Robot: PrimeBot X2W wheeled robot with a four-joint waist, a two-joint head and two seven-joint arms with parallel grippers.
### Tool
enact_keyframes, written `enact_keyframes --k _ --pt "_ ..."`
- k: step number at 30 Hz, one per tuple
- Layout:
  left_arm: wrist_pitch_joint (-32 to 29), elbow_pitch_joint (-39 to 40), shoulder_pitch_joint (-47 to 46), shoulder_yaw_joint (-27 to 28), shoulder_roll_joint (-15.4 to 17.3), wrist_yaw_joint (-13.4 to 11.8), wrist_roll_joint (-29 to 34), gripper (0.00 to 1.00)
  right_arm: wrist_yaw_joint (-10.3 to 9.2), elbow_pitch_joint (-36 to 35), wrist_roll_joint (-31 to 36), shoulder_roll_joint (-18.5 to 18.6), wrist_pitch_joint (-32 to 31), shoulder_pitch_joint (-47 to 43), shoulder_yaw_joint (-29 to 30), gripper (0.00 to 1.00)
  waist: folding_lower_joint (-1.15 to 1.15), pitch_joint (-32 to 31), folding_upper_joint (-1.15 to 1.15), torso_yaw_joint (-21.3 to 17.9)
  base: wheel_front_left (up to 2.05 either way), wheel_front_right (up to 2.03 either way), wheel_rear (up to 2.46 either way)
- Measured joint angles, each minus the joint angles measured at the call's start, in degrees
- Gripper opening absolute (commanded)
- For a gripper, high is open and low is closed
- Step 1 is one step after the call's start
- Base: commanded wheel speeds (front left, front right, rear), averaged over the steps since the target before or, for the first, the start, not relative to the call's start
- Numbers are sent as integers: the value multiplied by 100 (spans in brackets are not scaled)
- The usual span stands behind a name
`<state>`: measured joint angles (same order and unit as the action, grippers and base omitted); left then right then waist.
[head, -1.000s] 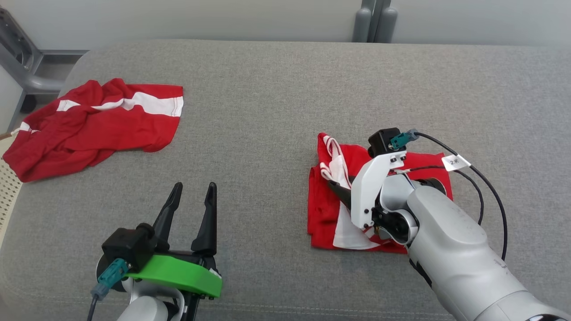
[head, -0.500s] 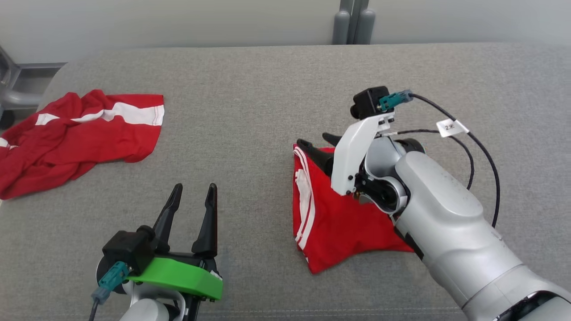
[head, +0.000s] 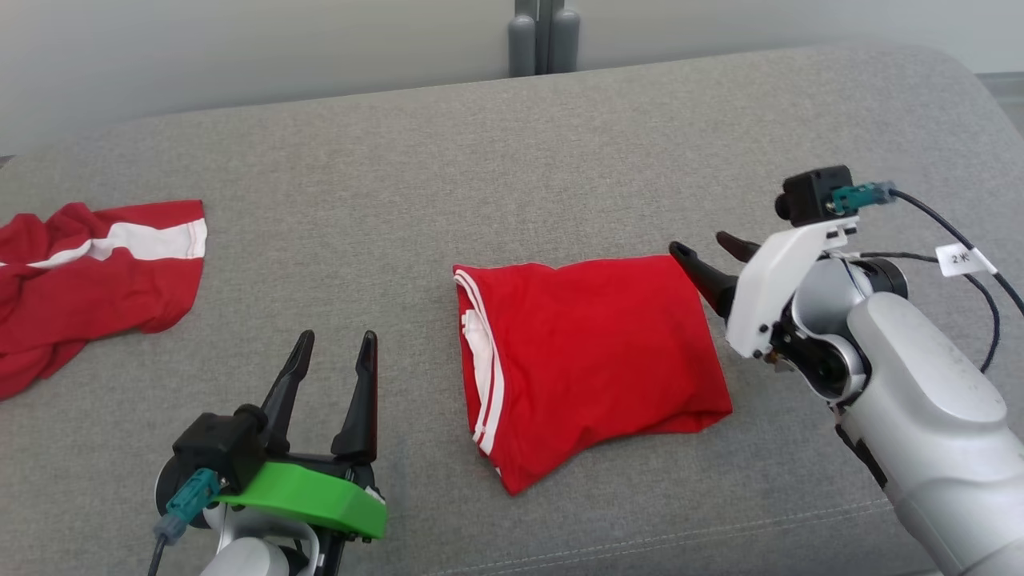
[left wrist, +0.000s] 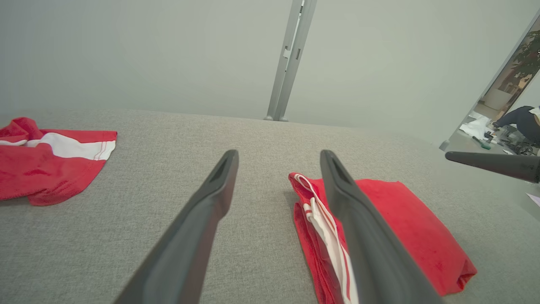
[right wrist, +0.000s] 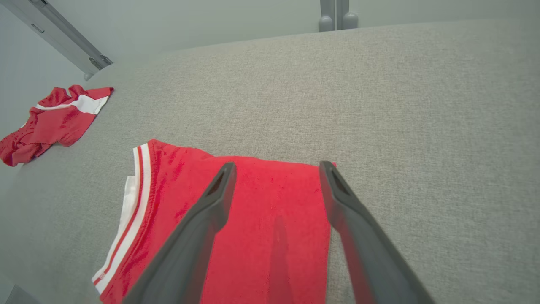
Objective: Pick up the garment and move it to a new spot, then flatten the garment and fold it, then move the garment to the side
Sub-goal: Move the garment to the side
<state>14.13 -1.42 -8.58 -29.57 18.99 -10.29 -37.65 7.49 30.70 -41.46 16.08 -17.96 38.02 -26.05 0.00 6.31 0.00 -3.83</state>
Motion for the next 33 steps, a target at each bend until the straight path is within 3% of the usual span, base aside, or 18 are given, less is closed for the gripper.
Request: enact_keyframes --k 4,10,24,25,26,29,30,33 --pt "-38 109 -5 45 78 -43 21 100 0 -29 15 194 5 -357 129 100 0 111 0 -144 0 0 0" --pt "-74 181 -41 156 202 -131 40 100 0 152 19 160 0 -519 227 100 0 344 0 -154 0 0 0" --pt "-119 283 -82 174 292 -190 57 100 0 1161 -131 -55 94 -383 243 100 0 550 0 494 0 0 0" --pt "-119 288 -80 170 291 -190 57 100 0 1213 -133 -63 101 -350 227 90 0 548 0 531 0 0 0" --pt "-119 291 -76 167 291 -193 57 100 0 1265 -141 -74 125 -325 213 51 0 544 0 562 0 0 0" --pt "-118 291 -57 167 294 -208 54 100 -1 1360 -156 -77 204 -259 113 18 0 514 0 617 0 0 0" --pt "-111 289 -46 170 298 -208 53 100 -1 1374 -152 -75 257 -242 81 0 0 498 0 621 0 0 0" --pt "-93 288 -13 169 302 -209 52 100 0 1432 -145 -75 378 -204 -19 0 0 464 0 592 0 0 0"
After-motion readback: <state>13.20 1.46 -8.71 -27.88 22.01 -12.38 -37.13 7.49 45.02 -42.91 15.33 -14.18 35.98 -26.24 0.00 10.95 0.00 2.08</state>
